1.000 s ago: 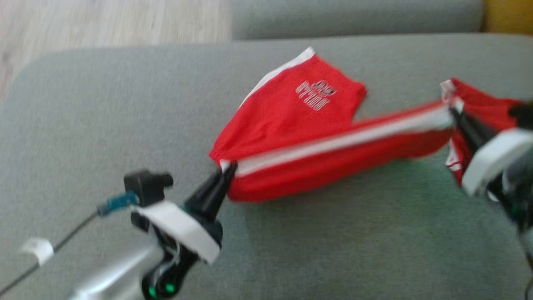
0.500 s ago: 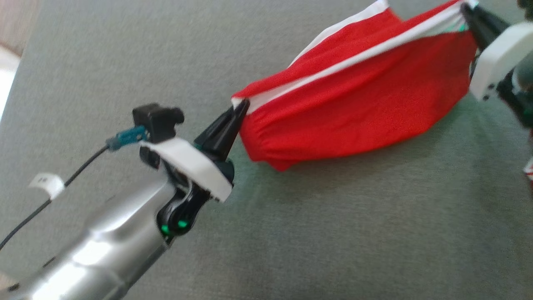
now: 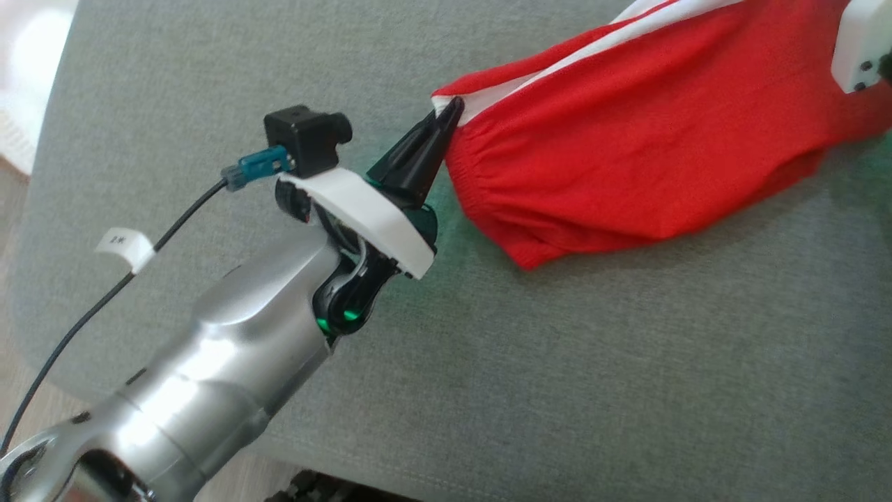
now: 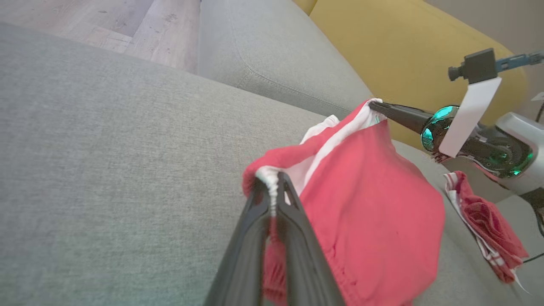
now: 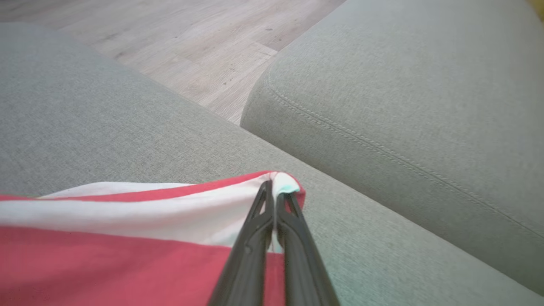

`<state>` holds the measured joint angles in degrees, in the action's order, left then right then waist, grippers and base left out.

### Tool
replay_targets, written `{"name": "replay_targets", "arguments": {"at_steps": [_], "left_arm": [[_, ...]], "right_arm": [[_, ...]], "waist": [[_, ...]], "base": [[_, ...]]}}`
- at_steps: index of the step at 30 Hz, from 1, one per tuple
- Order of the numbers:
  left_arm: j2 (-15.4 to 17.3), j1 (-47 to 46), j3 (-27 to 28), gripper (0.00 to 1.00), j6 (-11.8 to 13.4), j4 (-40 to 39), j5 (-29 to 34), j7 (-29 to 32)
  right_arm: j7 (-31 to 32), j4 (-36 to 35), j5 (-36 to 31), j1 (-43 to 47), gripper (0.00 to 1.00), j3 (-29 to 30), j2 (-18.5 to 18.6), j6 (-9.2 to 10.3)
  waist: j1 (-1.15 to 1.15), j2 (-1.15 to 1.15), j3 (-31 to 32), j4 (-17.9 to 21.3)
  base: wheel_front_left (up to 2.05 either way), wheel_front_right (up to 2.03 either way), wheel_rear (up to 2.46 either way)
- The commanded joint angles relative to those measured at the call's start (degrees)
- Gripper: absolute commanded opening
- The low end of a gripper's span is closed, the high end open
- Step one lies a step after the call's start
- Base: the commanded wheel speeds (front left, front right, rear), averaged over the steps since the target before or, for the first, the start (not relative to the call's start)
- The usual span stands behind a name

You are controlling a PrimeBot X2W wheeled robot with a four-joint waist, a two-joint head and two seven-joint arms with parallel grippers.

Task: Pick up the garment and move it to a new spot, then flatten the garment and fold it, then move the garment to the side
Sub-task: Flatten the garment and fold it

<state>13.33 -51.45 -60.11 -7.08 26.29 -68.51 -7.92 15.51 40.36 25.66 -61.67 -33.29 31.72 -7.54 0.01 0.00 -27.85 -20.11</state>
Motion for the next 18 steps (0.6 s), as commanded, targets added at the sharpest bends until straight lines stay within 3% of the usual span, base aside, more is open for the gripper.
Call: {"name": "replay_targets", "arguments": {"at_steps": [1, 6, 7, 8, 10, 18], "left_arm": [[1.06, -2.20, 1.27, 0.00, -0.20, -0.11, 0.53, -0.77], [-0.20, -3.13, 0.10, 0.00, -0.36, 1.80, 0.18, -1.60], [-0.34, -3.30, -0.13, 0.00, -0.37, 1.92, -0.02, -1.73], [-0.41, -3.46, -0.35, 0.12, -0.38, 2.04, -0.23, -1.87], [-0.36, -3.64, -0.76, 1.00, -0.39, 2.48, -0.63, -2.14], [1.30, -2.22, -0.25, 1.00, -0.40, 4.51, -2.22, -4.51]], "right_arm": [[-0.93, -0.65, 0.47, -1.10, 0.00, -0.81, 0.75, 0.05], [-3.14, 2.84, 1.52, -2.93, 0.00, -3.01, 0.60, 0.05], [-4.07, 3.53, 1.20, -3.34, 0.44, -3.35, 0.59, 0.05], [-4.68, 4.41, 1.17, -3.61, 1.00, -3.57, 0.40, 0.05], [-6.07, 6.11, 1.22, -4.07, 1.00, -3.77, -0.18, 0.05], [-10.80, 10.53, 3.19, -4.08, 1.00, -4.02, -2.54, 0.05]], "waist": [[-0.01, 0.00, -0.99, -0.89], [-0.01, 0.00, -1.42, -1.25], [-0.01, 0.00, -1.46, -1.25], [-0.01, 0.00, -1.43, -1.21], [-0.01, 0.00, -1.17, -1.03], [-0.01, 0.00, 2.70, 1.68]], "base": [[0.00, 0.00, 0.00], [0.00, 0.00, 0.00], [0.00, 0.00, 0.00], [0.00, 0.00, 0.00], [0.00, 0.00, 0.00], [0.00, 0.00, 0.00]]}}
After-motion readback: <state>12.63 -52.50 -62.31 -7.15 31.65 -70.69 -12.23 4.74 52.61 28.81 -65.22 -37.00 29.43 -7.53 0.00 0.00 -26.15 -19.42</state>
